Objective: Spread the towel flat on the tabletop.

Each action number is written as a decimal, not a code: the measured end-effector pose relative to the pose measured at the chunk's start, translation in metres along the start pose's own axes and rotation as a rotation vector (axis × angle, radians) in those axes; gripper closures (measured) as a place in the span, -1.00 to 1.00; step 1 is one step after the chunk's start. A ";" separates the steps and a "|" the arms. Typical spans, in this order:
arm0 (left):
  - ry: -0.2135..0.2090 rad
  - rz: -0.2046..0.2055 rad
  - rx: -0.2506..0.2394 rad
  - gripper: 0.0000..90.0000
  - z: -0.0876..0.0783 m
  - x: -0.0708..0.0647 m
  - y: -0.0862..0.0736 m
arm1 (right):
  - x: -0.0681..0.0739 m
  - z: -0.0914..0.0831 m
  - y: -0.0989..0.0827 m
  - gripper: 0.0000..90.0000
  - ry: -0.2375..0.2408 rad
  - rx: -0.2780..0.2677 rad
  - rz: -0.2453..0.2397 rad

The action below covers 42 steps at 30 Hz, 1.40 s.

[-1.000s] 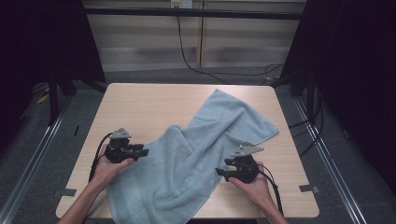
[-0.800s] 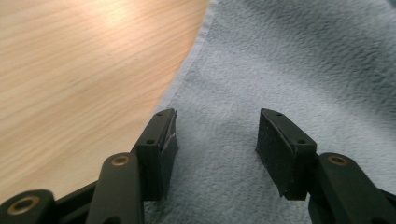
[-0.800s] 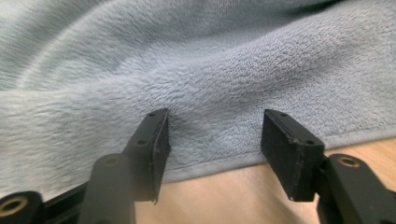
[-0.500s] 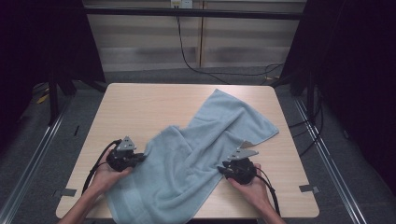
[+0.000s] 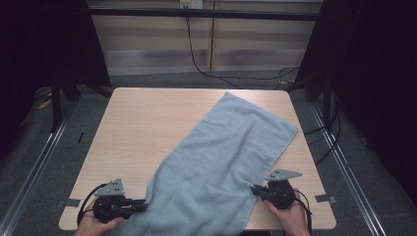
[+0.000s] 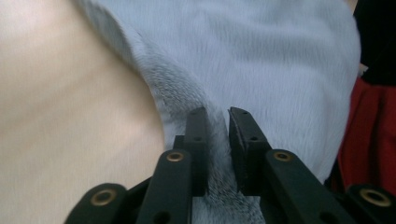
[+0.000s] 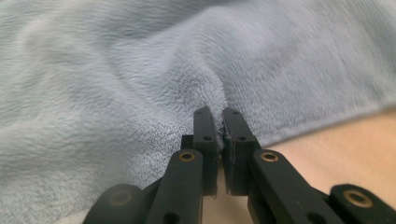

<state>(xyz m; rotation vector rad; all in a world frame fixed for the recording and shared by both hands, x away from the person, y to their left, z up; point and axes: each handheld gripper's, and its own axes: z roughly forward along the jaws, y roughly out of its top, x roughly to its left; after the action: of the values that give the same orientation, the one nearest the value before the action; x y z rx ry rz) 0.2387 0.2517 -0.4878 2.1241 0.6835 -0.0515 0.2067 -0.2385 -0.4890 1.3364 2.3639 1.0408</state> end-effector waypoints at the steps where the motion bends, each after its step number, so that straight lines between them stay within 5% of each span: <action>1: 0.002 -0.010 -0.005 0.56 0.003 0.003 0.007 | 0.003 -0.005 -0.003 0.92 0.006 -0.011 -0.002; 4: 0.060 -0.011 -0.025 0.43 0.014 0.020 0.036 | 0.007 -0.014 -0.012 0.91 0.010 -0.010 0.006; 7: 0.071 -0.025 -0.053 0.45 0.026 0.042 0.067 | 0.007 -0.019 -0.018 0.82 0.010 -0.007 0.026; 12: 0.076 0.044 0.053 0.50 0.073 0.056 0.099 | 0.002 -0.023 -0.013 0.54 0.006 -0.071 0.039; 15: 0.074 0.042 0.094 0.50 0.101 0.065 0.104 | -0.003 -0.018 -0.006 0.49 -0.009 -0.080 0.047; 18: 0.096 0.040 0.073 0.54 0.110 0.070 0.100 | -0.011 -0.010 -0.001 0.43 -0.036 -0.080 0.051; 22: 0.127 0.112 0.094 0.62 0.099 0.063 0.090 | -0.023 -0.001 0.005 0.37 -0.054 -0.086 0.062; 32: 0.153 0.102 0.057 0.73 0.054 0.034 0.040 | -0.023 0.015 0.018 0.27 -0.063 -0.065 0.030; 34: 0.143 0.103 0.058 0.91 0.046 0.027 0.031 | -0.022 0.017 0.020 0.24 -0.058 -0.063 0.028; 42: 0.089 0.053 0.054 0.93 0.026 0.007 0.007 | -0.014 0.038 0.030 0.34 -0.084 0.001 -0.044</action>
<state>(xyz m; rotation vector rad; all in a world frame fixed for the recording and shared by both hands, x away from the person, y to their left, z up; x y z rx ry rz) 0.2533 0.2320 -0.5005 2.2062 0.6848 0.0542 0.2537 -0.2218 -0.4980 1.2961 2.3220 0.9530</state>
